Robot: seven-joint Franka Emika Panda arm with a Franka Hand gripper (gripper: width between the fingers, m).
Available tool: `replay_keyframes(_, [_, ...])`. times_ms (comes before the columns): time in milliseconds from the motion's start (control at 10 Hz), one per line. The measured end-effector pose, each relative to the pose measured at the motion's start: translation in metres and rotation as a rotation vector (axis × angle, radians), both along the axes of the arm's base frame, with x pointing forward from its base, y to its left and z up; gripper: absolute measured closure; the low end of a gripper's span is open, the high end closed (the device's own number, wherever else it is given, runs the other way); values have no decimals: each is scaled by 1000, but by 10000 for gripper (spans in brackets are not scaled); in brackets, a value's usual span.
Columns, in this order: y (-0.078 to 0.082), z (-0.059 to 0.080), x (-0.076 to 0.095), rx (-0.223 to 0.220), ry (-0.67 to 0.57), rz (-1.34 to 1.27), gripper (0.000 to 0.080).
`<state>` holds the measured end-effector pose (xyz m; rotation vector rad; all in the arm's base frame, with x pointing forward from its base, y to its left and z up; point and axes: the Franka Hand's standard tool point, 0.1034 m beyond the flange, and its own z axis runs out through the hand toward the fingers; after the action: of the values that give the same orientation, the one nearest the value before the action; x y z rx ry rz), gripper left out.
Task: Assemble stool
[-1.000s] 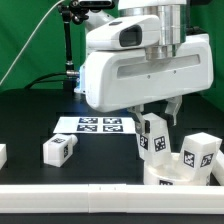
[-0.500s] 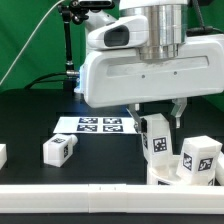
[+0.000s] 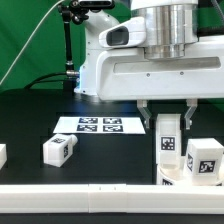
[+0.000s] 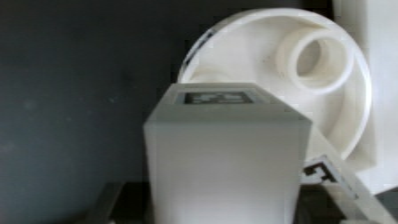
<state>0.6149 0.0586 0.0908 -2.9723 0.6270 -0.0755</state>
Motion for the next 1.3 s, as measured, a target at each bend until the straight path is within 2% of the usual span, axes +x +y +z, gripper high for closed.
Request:
replay_keyframes(500, [1,-1,-1,40,44,-436,459])
replay_keyframes(800, [-2,-2,-2,100,85,-706,459])
replay_keyframes(1300, [2,-3,-4,143,132,-996,459])
